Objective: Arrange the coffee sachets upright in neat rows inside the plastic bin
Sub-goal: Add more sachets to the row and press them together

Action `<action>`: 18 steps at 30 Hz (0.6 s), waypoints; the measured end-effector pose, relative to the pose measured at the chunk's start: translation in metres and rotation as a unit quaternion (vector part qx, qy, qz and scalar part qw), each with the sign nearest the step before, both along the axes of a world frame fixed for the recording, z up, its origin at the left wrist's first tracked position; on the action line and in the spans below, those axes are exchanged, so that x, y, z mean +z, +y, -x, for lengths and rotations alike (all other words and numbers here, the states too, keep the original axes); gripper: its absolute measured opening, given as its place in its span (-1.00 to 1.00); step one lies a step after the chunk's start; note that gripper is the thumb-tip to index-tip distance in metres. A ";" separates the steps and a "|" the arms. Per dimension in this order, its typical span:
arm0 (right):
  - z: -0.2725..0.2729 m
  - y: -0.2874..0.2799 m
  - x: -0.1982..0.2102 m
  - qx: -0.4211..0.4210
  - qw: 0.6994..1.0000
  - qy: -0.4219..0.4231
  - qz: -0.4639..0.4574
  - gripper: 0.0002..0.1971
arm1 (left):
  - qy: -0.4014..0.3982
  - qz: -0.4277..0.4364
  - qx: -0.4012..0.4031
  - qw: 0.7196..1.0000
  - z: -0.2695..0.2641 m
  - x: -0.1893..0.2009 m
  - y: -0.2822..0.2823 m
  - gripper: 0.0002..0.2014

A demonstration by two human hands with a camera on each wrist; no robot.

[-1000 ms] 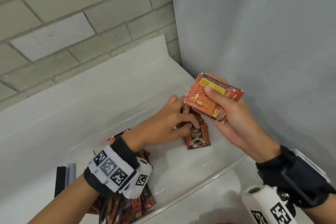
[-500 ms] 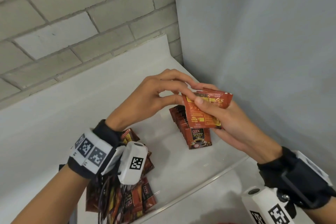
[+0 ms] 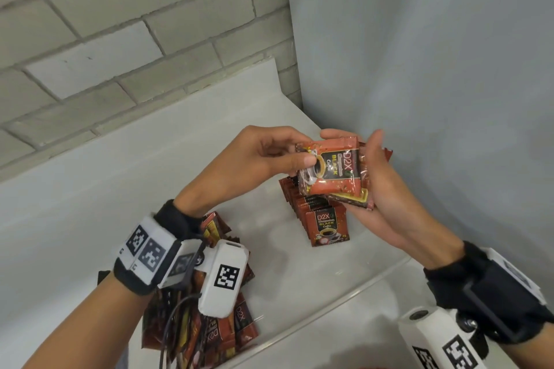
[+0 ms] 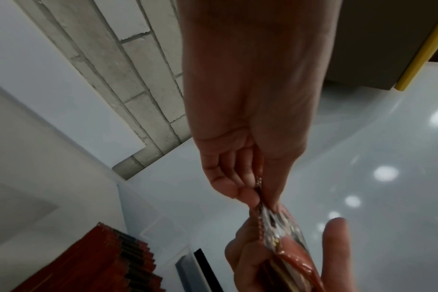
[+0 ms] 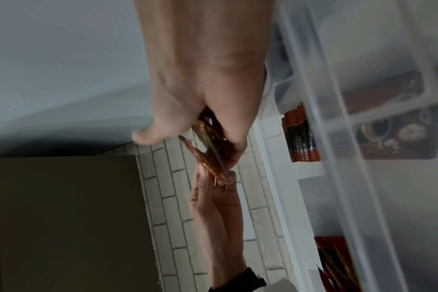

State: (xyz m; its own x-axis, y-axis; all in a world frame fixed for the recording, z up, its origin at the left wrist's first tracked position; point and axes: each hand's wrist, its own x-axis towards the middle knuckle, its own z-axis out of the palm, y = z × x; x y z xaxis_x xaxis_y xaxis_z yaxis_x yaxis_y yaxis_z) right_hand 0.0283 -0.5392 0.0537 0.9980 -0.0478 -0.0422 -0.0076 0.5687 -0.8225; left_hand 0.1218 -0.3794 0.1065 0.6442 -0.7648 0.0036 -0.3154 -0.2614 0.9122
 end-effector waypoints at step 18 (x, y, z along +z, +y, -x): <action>-0.001 0.000 0.000 -0.119 0.993 -0.027 0.009 -0.54 | 0.072 -0.058 0.028 0.995 0.009 -0.011 -0.002 -0.75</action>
State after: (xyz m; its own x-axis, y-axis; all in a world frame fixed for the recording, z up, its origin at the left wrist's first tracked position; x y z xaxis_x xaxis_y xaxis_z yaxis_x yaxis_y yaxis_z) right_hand 0.0296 -0.5396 0.0536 0.9593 -0.2821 0.0146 0.1698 0.5347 -0.8278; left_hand 0.1124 -0.3814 0.0954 0.6729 -0.7182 -0.1771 -0.1663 -0.3802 0.9098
